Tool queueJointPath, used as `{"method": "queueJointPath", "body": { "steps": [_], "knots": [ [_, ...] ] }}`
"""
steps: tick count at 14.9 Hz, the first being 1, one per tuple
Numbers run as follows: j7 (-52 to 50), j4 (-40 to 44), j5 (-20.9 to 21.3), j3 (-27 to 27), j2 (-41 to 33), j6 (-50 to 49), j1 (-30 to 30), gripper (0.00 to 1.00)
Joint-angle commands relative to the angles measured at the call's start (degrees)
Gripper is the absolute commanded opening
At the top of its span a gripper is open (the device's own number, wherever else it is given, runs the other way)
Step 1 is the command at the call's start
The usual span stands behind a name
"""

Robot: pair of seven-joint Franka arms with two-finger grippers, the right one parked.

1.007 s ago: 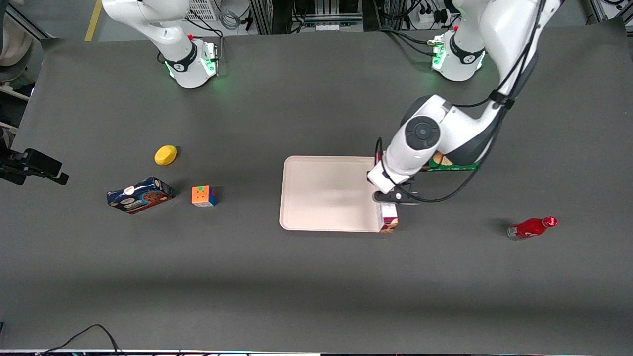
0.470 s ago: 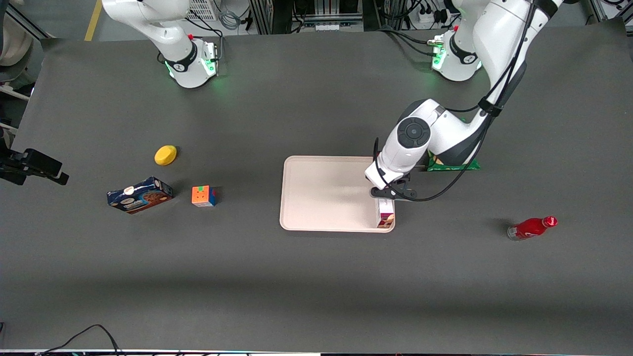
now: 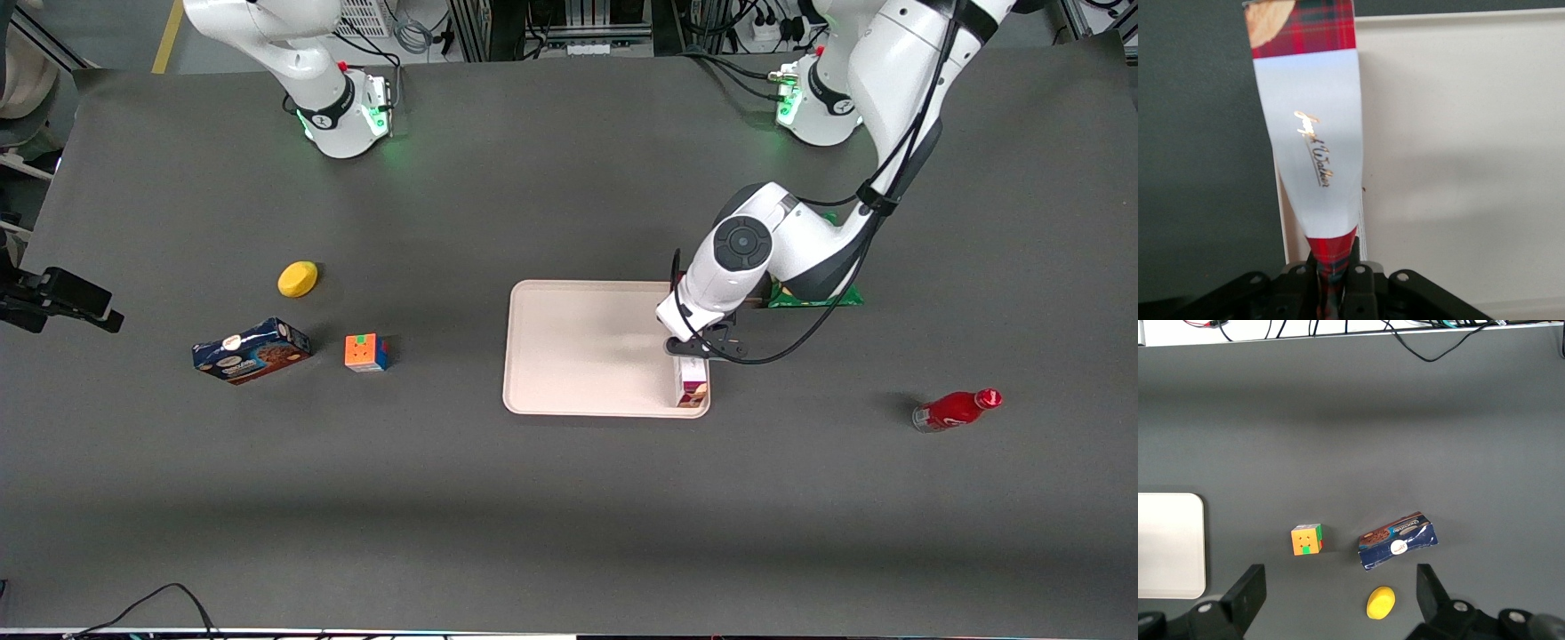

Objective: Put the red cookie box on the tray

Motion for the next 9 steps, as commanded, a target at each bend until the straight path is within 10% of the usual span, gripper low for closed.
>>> {"method": "queueJointPath", "body": {
  "steps": [1,5,9],
  "knots": [
    [-1.6,0.0,1.4,0.1,0.1,0.7,-0.2,0.12],
    [-1.7,0.3,1.4,0.1,0.1,0.7,-0.3,0.97],
    [-1.7,1.9,1.2,0.1,-0.2,0.3,0.1,1.00]
  ]
}}
